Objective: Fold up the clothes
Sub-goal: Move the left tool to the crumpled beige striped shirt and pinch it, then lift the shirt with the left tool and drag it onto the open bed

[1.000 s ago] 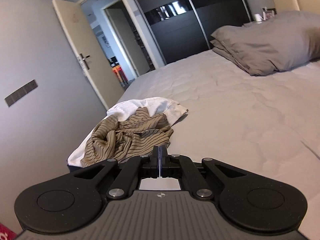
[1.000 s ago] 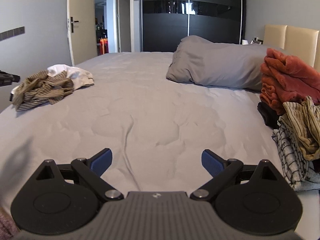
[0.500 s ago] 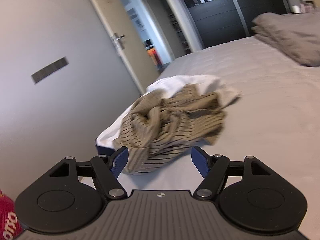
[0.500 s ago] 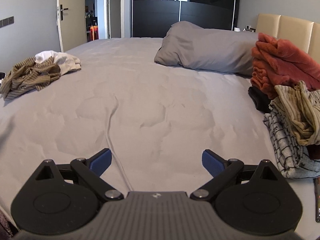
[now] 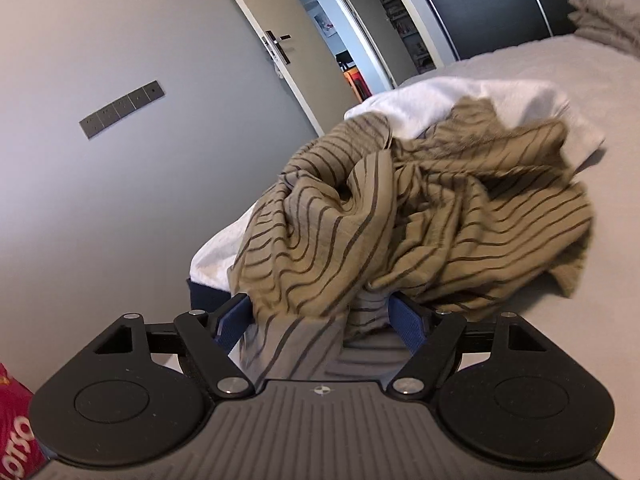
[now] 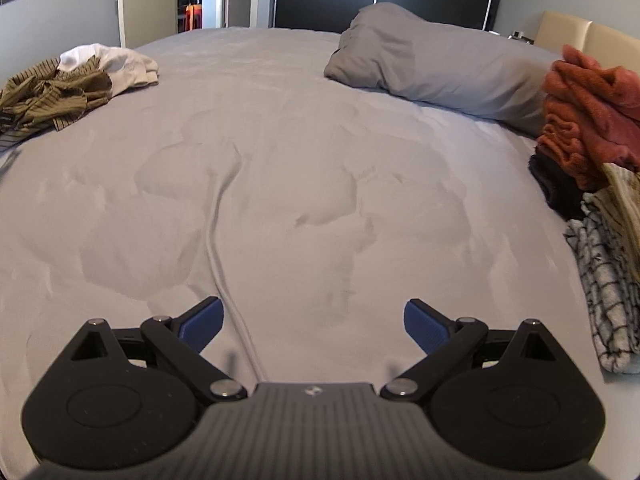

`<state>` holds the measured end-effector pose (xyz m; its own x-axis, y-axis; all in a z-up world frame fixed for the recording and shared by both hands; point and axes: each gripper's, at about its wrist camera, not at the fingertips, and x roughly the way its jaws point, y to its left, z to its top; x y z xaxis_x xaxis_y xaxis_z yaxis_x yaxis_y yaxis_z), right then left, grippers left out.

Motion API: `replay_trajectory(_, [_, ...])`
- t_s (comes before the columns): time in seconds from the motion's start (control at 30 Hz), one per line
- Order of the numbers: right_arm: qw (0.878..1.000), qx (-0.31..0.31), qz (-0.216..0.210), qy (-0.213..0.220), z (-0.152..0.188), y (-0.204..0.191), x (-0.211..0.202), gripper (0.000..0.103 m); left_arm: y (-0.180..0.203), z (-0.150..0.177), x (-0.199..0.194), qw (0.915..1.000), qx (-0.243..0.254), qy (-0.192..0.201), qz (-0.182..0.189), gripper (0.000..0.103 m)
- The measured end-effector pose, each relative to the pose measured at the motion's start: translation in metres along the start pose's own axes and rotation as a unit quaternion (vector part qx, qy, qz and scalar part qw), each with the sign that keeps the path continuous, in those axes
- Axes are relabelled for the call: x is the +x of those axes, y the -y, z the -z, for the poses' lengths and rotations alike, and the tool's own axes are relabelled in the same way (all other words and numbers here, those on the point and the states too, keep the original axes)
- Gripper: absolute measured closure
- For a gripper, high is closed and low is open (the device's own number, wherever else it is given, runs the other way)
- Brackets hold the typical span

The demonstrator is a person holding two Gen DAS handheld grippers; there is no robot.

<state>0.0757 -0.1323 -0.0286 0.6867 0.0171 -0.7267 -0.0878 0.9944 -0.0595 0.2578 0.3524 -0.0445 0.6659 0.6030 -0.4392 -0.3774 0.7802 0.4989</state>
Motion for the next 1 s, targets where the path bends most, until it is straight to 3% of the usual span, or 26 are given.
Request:
replay_trajectory(0.07, [1.000, -0.007, -0.004, 0.000, -0.003, -0.003, 0.005, 0.005, 0.001, -0.001, 0.010, 1.0000, -0.008, -0.001, -0.002, 0.031])
replay_trajectory(0.1, [1.000, -0.011, -0.005, 0.000, -0.004, -0.005, 0.007, 0.005, 0.000, -0.002, 0.013, 0.9999, -0.012, 0.000, 0.002, 0.038])
replay_trajectory(0.17, [1.000, -0.013, -0.006, -0.003, -0.006, -0.007, 0.011, 0.005, 0.001, -0.003, 0.017, 0.9999, -0.010, -0.006, 0.007, 0.072])
replay_trajectory(0.27, [1.000, -0.014, -0.008, -0.007, -0.007, -0.009, 0.016, 0.005, 0.004, -0.008, 0.014, 0.9998, -0.004, -0.010, 0.019, 0.094])
replay_trajectory(0.43, [1.000, -0.009, -0.016, -0.001, -0.010, -0.011, 0.011, 0.005, 0.013, -0.010, -0.014, 0.9981, 0.035, 0.013, 0.048, 0.098])
replay_trajectory(0.6, [1.000, 0.000, -0.025, 0.019, -0.012, -0.010, -0.006, 0.005, 0.019, -0.008, -0.066, 0.9910, 0.069, 0.039, 0.108, 0.099])
replay_trajectory(0.73, [0.999, 0.009, -0.035, 0.039, -0.012, -0.008, -0.027, 0.005, 0.037, -0.011, -0.132, 0.9746, 0.110, 0.076, 0.180, 0.099])
replay_trajectory(1.0, [0.995, 0.026, -0.042, 0.090, -0.010, 0.006, -0.079, 0.005, 0.071, -0.015, -0.277, 0.9379, 0.134, 0.103, 0.303, 0.099])
